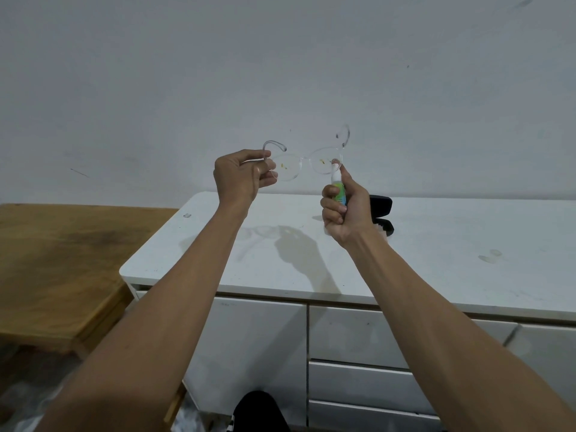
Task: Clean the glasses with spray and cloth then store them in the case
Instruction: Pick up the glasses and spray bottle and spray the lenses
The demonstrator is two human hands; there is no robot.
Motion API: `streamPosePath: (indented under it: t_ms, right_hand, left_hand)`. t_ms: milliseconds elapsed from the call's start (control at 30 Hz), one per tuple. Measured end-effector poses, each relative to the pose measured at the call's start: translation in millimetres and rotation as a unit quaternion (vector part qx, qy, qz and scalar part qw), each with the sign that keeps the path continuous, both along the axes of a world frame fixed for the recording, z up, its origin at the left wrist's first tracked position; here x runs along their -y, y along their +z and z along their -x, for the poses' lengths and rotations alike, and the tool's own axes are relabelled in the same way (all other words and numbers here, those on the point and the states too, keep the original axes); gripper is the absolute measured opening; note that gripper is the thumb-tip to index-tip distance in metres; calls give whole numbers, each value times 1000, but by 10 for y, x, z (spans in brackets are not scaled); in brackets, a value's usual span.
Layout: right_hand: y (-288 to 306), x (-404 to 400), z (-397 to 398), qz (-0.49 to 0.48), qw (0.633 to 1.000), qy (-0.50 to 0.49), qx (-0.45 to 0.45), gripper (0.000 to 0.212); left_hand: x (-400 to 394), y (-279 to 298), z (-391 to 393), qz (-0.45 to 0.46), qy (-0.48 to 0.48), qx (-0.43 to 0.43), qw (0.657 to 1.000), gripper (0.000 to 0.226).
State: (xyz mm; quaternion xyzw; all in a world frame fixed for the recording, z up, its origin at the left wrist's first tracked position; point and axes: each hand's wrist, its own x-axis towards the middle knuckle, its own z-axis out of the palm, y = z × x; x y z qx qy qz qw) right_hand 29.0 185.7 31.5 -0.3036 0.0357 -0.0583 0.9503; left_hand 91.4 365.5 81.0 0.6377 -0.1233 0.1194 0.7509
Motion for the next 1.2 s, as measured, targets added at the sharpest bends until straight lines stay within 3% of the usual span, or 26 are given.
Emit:
streamPosePath:
  t_ms: [733,1200]
  right_hand:
    - [59,9,12,12,999,-30,-6,8]
    - [46,-422,-108,44,995,81,24,17]
  left_hand:
    - [52,17,23,-2,-7,0,1000,15]
    - [47,84,49,1,-5,8,1000,15]
